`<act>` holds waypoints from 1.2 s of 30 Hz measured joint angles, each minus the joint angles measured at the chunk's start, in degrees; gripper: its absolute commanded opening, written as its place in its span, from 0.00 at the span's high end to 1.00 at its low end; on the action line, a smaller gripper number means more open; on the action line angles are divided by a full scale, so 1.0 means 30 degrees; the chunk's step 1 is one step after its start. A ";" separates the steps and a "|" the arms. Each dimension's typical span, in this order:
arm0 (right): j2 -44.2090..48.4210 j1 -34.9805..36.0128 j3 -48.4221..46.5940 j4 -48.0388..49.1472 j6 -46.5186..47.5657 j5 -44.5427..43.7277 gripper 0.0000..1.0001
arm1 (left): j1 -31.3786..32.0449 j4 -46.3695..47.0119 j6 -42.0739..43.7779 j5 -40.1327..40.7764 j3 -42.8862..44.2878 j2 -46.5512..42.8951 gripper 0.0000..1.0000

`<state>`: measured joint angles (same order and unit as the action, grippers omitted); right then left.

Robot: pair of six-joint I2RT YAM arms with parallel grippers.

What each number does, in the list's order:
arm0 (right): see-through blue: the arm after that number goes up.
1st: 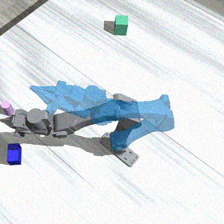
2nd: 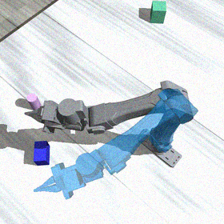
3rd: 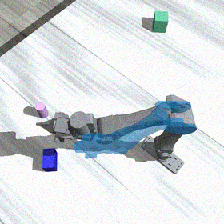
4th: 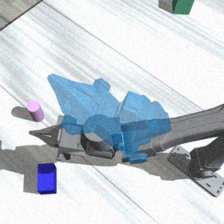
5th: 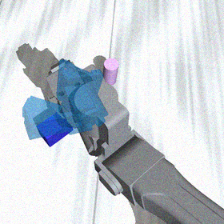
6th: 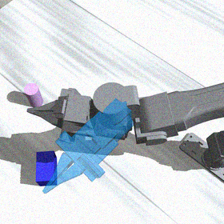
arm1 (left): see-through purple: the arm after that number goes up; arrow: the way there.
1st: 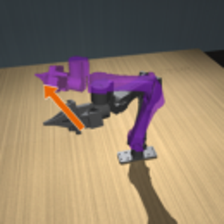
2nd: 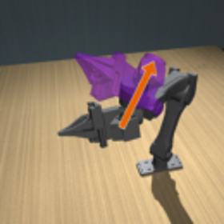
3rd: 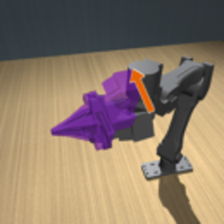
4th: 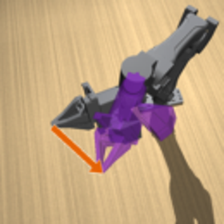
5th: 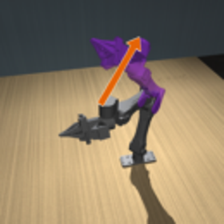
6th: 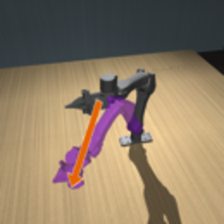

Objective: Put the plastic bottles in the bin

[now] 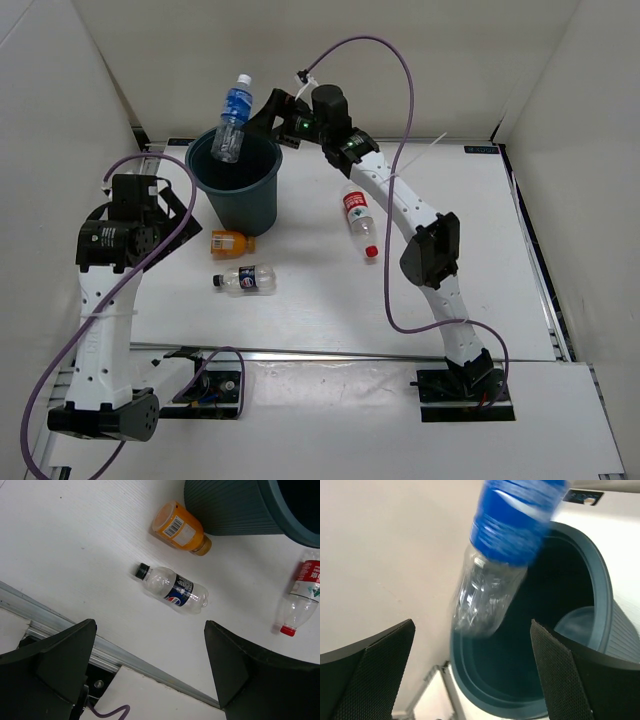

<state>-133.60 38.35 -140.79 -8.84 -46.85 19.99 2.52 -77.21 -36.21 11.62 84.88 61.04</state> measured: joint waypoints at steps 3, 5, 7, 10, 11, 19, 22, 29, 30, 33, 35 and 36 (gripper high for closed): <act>0.0138 0.0066 0.0000 -0.0765 0.0852 -0.0007 0.00 | 0.0000 0.0000 -0.0131 0.0087 -0.0401 -0.0015 0.00; 0.0401 0.0146 0.0022 -0.1464 0.1566 -0.0051 0.00 | 0.0000 -0.0029 -0.0240 0.0138 -0.0772 0.0007 0.00; 0.0860 0.0255 0.0211 -0.2127 0.2317 -0.0168 0.00 | 0.0000 -0.0109 -0.0350 0.0138 -0.1056 0.0058 0.00; 0.1982 0.0386 0.0882 -0.3133 0.3271 -0.0576 0.00 | 0.0000 -0.0138 -0.0452 0.0124 -0.1311 0.0117 0.00; 0.2346 0.0437 0.1020 -0.3483 0.3563 -0.0838 0.00 | 0.0000 -0.0146 -0.0459 0.0124 -0.1319 0.0131 0.00; 0.7264 -0.0408 0.5333 -0.6550 0.5260 -0.7278 0.00 | 0.0000 -0.0080 -0.0583 0.0153 -0.1494 0.0015 0.00; 0.7715 -0.2382 0.5858 -0.8276 0.5253 -0.8502 0.00 | 0.0000 -0.0131 -0.0590 0.0299 -0.1960 -0.0109 0.00; 0.4867 -0.4167 0.6258 -1.1570 0.6411 -0.9675 0.00 | 0.0000 0.0102 -0.0576 0.0503 -0.2178 -0.0087 0.00; 0.4233 -0.3949 0.6280 -1.1919 0.6725 -0.9763 0.00 | 0.0000 0.0175 -0.0568 0.0503 -0.2178 -0.0073 0.00; 0.2754 -0.3344 0.6448 -1.2648 0.7431 -0.9872 0.00 | 0.0000 0.0342 -0.0481 0.0532 -0.2178 0.0036 0.00; 0.2113 -0.2987 0.6623 -1.3085 0.7788 -0.9894 0.00 | 0.0000 0.0393 -0.0408 0.0641 -0.2178 0.0073 0.00; 0.1887 -0.2892 0.6652 -1.3231 0.7898 -0.9894 0.00 | 0.0000 0.0430 -0.0379 0.0721 -0.2178 0.0073 0.00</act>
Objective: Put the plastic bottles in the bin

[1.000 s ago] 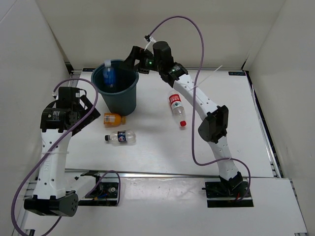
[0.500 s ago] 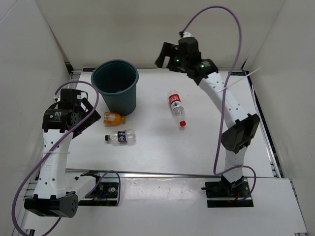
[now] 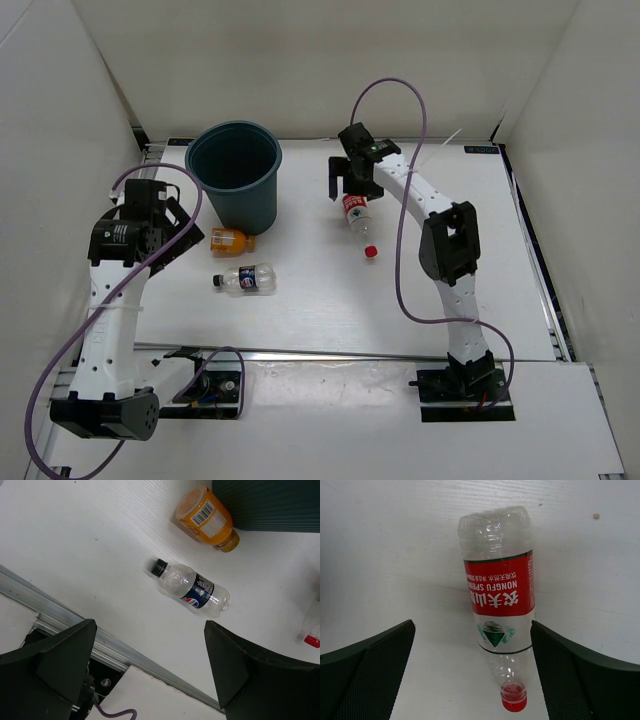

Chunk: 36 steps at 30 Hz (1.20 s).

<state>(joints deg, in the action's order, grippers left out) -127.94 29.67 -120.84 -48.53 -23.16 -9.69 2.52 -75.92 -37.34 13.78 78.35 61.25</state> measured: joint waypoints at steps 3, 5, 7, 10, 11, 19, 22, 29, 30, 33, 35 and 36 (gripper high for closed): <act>-0.0342 0.0022 0.0087 -0.0270 0.0284 0.0051 0.00 | 0.0000 0.0029 0.0029 0.0255 0.0000 0.0022 0.00; -0.0379 -0.0044 0.0299 -0.0379 0.0379 0.0015 0.00 | 0.0000 0.0029 0.0036 0.0335 0.0007 0.0080 0.00; -0.0386 -0.0124 0.0663 -0.0393 0.0401 -0.0073 0.00 | 0.0000 0.0029 0.0117 0.0423 0.0007 0.0153 0.00; -0.0670 -0.0175 0.1005 -0.0452 0.0401 -0.0109 0.00 | 0.0000 0.0015 0.0182 0.0656 0.0007 0.0277 0.00; -0.0860 -0.0189 0.1100 -0.0437 0.0401 -0.0102 0.00 | 0.0000 0.0022 0.0189 0.0707 0.0007 0.0313 0.00; -0.2106 -0.0226 0.1552 -0.0699 0.0408 0.0372 0.24 | 0.0000 -0.0138 0.0306 0.1064 0.0073 0.0466 0.00; -0.2127 -0.0226 0.1588 -0.0729 0.0357 0.0597 0.40 | 0.0000 -0.0160 0.0306 0.1129 0.0080 0.0474 0.00; -0.2091 -0.0226 0.1253 -0.0801 -0.0182 0.0889 0.54 | 0.0000 -0.0299 0.0306 0.1129 0.0080 0.0503 0.00; -0.2025 -0.0233 0.1151 -0.0787 -0.0233 0.1013 0.57 | 0.0000 -0.0299 0.0306 0.1122 0.0080 0.0503 0.00; -0.1486 -0.0226 0.0568 -0.0474 -0.0590 0.1843 0.58 | 0.0124 -0.0299 0.0306 0.1115 0.0080 0.0488 0.00; -0.0794 -0.0226 -0.0335 0.0124 -0.0984 0.2856 0.62 | 0.0255 -0.0306 0.0306 0.1107 0.0080 0.0474 0.00; -0.0342 -0.0226 -0.0780 0.0546 -0.1202 0.3344 0.64 | 0.0306 -0.0306 0.0306 0.1107 0.0080 0.0474 0.00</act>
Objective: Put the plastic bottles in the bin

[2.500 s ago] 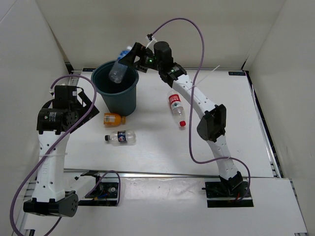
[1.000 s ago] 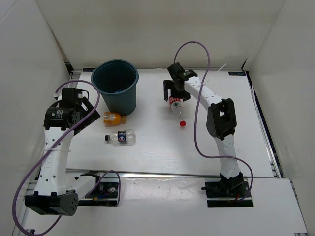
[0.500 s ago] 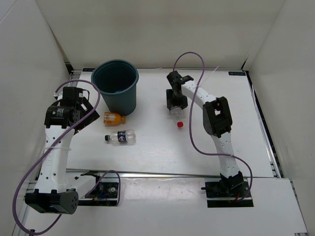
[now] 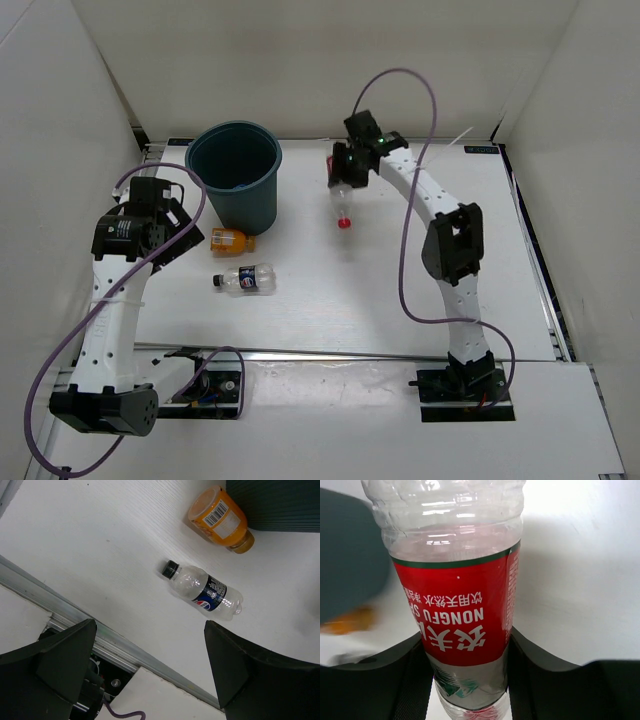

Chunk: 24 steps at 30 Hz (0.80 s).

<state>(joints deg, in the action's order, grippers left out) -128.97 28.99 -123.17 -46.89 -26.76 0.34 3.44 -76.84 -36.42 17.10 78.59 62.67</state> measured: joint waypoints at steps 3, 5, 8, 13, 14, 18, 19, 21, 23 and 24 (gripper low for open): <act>0.1603 0.0087 -0.2040 0.1843 -0.1056 0.1399 0.66 | 0.0058 -0.0015 0.0000 -0.0080 -0.0044 -0.0015 0.00; 0.2652 0.0248 -0.3206 0.3257 -0.1712 0.1982 0.66 | 0.0146 -0.0022 0.0000 -0.0095 -0.0073 -0.0051 0.00; 0.4189 0.0627 -0.4401 0.5552 -0.2812 0.2710 0.67 | 0.0313 -0.0036 0.0000 -0.0146 -0.0117 -0.0226 0.00; 0.5166 0.1756 -0.5887 0.9377 -0.3847 0.2805 0.69 | 0.0583 -0.0044 0.0000 -0.0197 -0.0117 -0.0554 0.00; 0.5151 0.2040 -0.6054 1.0163 -0.4014 0.2696 0.69 | 0.0619 -0.0044 0.0000 -0.0284 -0.0117 -0.0627 0.00; 0.4488 0.3075 -0.6331 1.2349 -0.4269 0.2412 0.69 | 0.0656 -0.0051 0.0080 -0.0874 -0.0124 -0.0933 0.00; 0.4058 0.3439 -0.6521 1.2881 -0.4065 0.2259 0.69 | 0.0685 -0.0051 0.0153 -0.1027 -0.0124 -0.1005 0.00; 0.3235 0.3883 -0.6645 1.3777 -0.3818 0.1960 0.69 | 0.0809 -0.0051 0.0219 -0.1268 -0.0124 -0.1129 0.00; 0.2302 0.4335 -0.6645 1.4498 -0.3410 0.1770 0.69 | 0.0991 -0.0058 0.0328 -0.1472 -0.0124 -0.1188 0.00; 0.1821 0.4524 -0.6645 1.4812 -0.3177 0.1625 0.69 | 0.1122 -0.0058 0.0379 -0.1515 -0.0124 -0.1180 0.00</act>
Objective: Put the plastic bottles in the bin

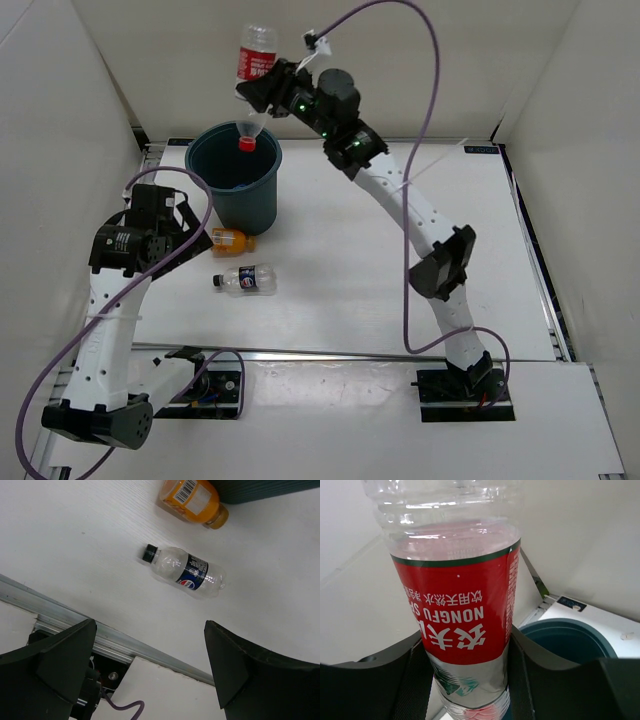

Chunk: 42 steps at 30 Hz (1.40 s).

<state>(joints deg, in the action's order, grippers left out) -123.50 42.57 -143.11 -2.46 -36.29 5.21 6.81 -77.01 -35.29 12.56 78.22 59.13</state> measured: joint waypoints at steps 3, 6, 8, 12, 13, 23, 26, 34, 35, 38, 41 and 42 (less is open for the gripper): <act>-0.1377 0.0430 0.0000 0.0772 0.0699 -0.0561 0.69 | 0.0648 -0.0051 0.0146 -0.0066 0.0080 0.0197 0.00; -0.2492 0.0605 0.0000 0.1479 0.1450 -0.1158 0.68 | 0.1239 -0.0058 0.0219 -0.0073 0.0095 0.0481 0.00; -0.2994 0.0583 0.0000 0.1800 0.1909 -0.1523 0.64 | 0.1545 -0.0058 0.0277 -0.0066 0.0095 0.0656 0.00; -0.3228 0.0474 0.0007 0.1996 0.2616 -0.1545 0.35 | 0.1865 -0.0058 0.0291 -0.0058 0.0095 0.0809 0.00; -0.3228 0.0437 0.0007 0.2106 0.2754 -0.1472 0.27 | 0.1902 -0.0058 0.0291 -0.0066 0.0095 0.0809 0.00; -0.3206 0.0408 0.0007 0.1938 0.3606 -0.1013 0.01 | 0.1923 -0.0058 0.0335 0.1027 0.0080 0.0678 0.00; -0.2973 0.0408 0.0015 0.0743 0.3679 -0.0911 0.01 | 0.1916 -0.0058 0.0284 0.1894 0.0080 0.0510 0.00; 0.3228 0.0408 0.4459 -0.3905 0.3716 -0.1843 0.01 | 0.1945 0.1741 0.0444 0.0284 -0.2361 -0.0204 0.00; 0.4444 0.0408 0.5085 -0.4313 0.3679 -0.1996 0.01 | 0.2025 0.2331 0.0568 -0.0117 -0.2980 -0.0255 0.00; 0.8735 0.0401 0.7868 -0.5238 0.3424 -0.2790 0.01 | 0.2557 0.3694 0.1253 -0.0240 -0.4714 -0.0262 0.00; 1.2167 0.0299 0.9857 -0.6448 0.3300 -0.3344 0.01 | 0.3577 0.4714 0.2273 0.0328 -0.5814 -0.0095 0.00; 1.2888 0.0240 1.0069 -0.6856 0.3322 -0.3512 0.01 | 0.3796 0.4947 0.2142 0.0583 -0.5916 0.0029 0.00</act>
<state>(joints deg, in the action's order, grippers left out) -84.84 43.29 -112.90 -23.03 -26.33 -5.32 18.20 -62.17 -28.86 14.31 60.47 59.22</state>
